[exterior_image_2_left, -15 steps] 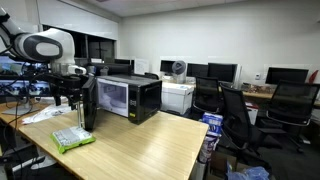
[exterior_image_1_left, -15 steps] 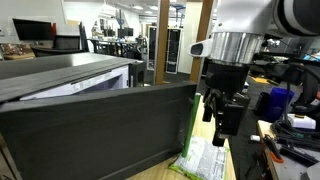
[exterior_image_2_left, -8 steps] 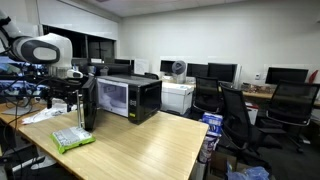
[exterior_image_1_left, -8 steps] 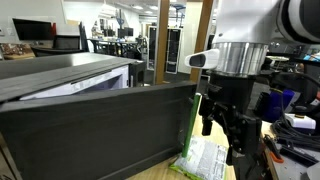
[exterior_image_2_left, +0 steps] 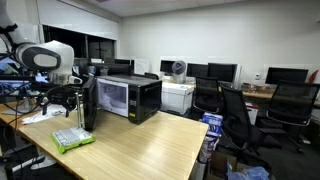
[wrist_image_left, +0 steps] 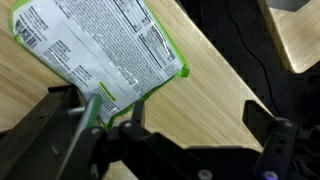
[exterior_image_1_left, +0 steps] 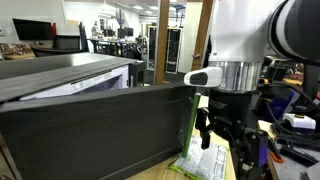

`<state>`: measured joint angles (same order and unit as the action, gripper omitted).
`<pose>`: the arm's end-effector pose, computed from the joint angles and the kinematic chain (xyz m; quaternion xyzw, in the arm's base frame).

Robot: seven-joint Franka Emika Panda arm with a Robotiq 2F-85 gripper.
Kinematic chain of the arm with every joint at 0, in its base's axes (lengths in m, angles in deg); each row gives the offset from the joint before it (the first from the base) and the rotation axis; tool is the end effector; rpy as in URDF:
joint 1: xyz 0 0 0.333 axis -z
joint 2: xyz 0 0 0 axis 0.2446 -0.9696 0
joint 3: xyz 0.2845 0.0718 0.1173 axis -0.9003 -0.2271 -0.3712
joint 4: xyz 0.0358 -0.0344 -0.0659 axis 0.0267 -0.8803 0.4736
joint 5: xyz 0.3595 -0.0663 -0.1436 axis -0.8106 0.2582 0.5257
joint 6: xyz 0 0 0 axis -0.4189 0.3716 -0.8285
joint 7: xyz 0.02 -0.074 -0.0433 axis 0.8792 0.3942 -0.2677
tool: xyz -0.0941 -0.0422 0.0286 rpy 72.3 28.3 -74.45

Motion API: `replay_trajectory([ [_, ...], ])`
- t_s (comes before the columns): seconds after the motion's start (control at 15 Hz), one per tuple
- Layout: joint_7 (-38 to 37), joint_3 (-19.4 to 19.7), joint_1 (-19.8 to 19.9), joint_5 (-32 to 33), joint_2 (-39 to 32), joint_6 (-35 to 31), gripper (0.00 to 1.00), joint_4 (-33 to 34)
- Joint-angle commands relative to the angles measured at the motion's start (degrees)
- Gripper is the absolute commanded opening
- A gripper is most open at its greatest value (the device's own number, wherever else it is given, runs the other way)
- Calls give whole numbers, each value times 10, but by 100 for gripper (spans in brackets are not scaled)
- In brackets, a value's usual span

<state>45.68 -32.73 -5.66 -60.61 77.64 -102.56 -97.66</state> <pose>0.3446 0.1352 0.2520 -0.8964 -0.4328 0.0343 0.0891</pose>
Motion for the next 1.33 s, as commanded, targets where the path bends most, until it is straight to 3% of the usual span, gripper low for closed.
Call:
replay_trajectory([
  [0.0,60,-8,7,-40,-32,-26,100,1],
  [0.2,87,-12,17,-60,-51,-48,100,1],
  [0.47,121,-19,30,-121,-89,-161,100,1],
  [0.67,157,-37,44,-179,-104,-203,100,1],
  [0.73,163,-22,25,-197,-109,-206,100,1],
  [1.27,244,-67,-17,-371,-118,-220,100,3],
])
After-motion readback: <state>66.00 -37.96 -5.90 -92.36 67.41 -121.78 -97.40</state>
